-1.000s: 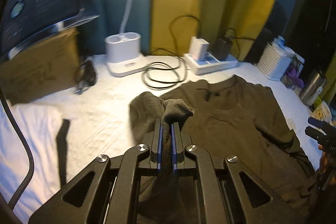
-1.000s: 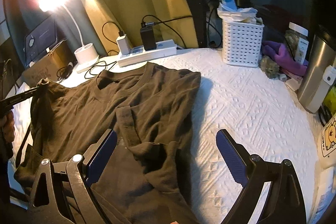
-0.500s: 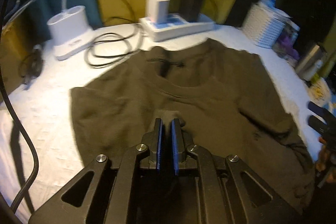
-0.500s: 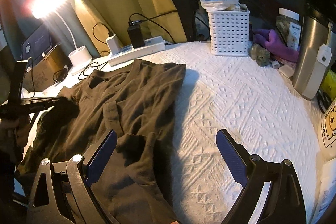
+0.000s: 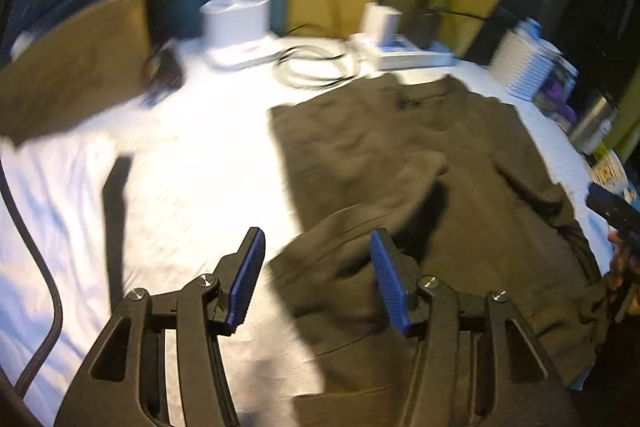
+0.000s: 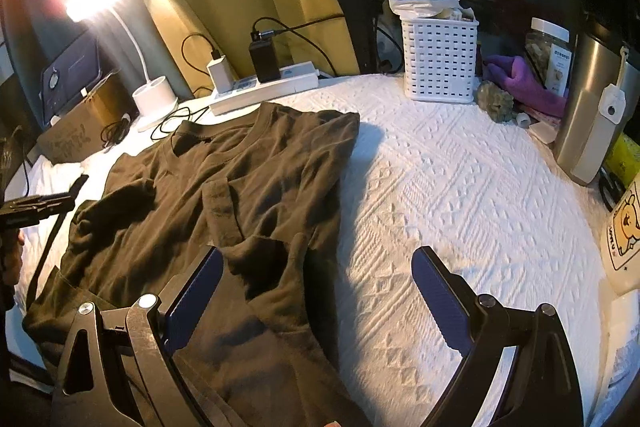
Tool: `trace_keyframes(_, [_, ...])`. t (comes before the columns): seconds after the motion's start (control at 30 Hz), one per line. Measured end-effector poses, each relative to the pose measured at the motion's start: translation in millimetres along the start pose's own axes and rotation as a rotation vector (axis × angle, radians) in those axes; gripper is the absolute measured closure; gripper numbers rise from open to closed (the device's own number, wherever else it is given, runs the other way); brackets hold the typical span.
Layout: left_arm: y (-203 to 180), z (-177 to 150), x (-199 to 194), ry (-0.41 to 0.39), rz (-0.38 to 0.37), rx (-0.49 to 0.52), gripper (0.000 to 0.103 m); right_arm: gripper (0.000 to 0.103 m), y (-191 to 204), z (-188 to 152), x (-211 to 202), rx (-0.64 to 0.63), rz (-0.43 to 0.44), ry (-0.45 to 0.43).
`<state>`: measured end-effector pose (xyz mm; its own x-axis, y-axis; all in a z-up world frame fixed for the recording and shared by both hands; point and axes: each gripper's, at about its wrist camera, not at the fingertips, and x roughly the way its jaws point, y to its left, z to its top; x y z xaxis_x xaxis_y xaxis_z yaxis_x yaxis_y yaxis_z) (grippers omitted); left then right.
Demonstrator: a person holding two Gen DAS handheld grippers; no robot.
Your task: Fold small clothes
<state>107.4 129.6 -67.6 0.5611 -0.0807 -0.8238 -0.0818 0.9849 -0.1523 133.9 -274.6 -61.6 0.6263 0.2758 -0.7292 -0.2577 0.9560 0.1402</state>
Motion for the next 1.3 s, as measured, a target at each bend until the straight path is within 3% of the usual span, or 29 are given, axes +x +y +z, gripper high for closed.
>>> trace_keyframes(0.07, [11.0,-5.4,2.7,0.003,-0.023,-0.034,0.048,0.007,1.6,-2.4,-1.2,-0.001,-0.006,0.006])
trace_keyframes(0.23, [12.3,-10.7,10.3,-0.023,-0.195,-0.073,0.050,0.007,6.3,-7.5,-3.3,0.001,-0.025,0.021])
trace_keyframes(0.27, [10.3,-11.4,14.3,-0.023,-0.213,-0.069,0.053,0.007,6.9,-8.1,-3.7,0.002,-0.028,0.022])
trace_keyframes(0.33, [3.7,-10.9,19.8,-0.013,-0.223,-0.052,0.082,0.007,8.4,-9.9,-4.7,0.004,-0.032,0.026])
trace_keyframes(0.4, [-2.0,-11.3,19.0,-0.025,-0.211,-0.028,0.095,0.007,10.6,-11.5,-5.9,0.005,-0.031,0.029])
trace_keyframes(0.5, [-12.5,-10.6,2.1,-0.089,-0.170,0.012,0.099,0.007,11.9,-13.9,-9.0,0.008,-0.034,0.032])
trace_keyframes(0.6, [-25.9,-7.7,-16.8,-0.135,-0.206,0.041,0.099,0.007,12.9,-15.2,-13.1,0.006,-0.038,0.029])
trace_keyframes(0.73, [-60.9,-10.8,-24.6,-0.124,-0.252,0.147,0.099,0.007,14.5,-15.5,-18.6,0.002,-0.040,0.021])
trace_keyframes(0.87, [-95.4,-22.3,-2.8,0.006,-0.237,0.264,0.098,0.007,15.2,-17.7,-23.4,0.001,-0.038,0.013])
trace_keyframes(0.97, [-106.0,-31.6,5.0,0.059,-0.241,0.311,0.097,0.007,12.2,-21.5,-26.6,0.007,-0.040,0.012])
trace_keyframes(1.1, [-105.6,-29.5,1.9,0.073,-0.271,0.310,0.080,0.007,7.1,-28.4,-30.6,0.015,-0.044,0.014])
trace_keyframes(1.23, [-99.2,-16.3,-10.0,0.027,-0.305,0.258,0.066,0.007,1.9,-32.9,-31.8,0.023,-0.040,0.013])
trace_keyframes(1.3, [-95.3,-8.7,-8.8,0.006,-0.280,0.227,0.058,0.007,0.5,-33.2,-31.5,0.026,-0.037,0.012])
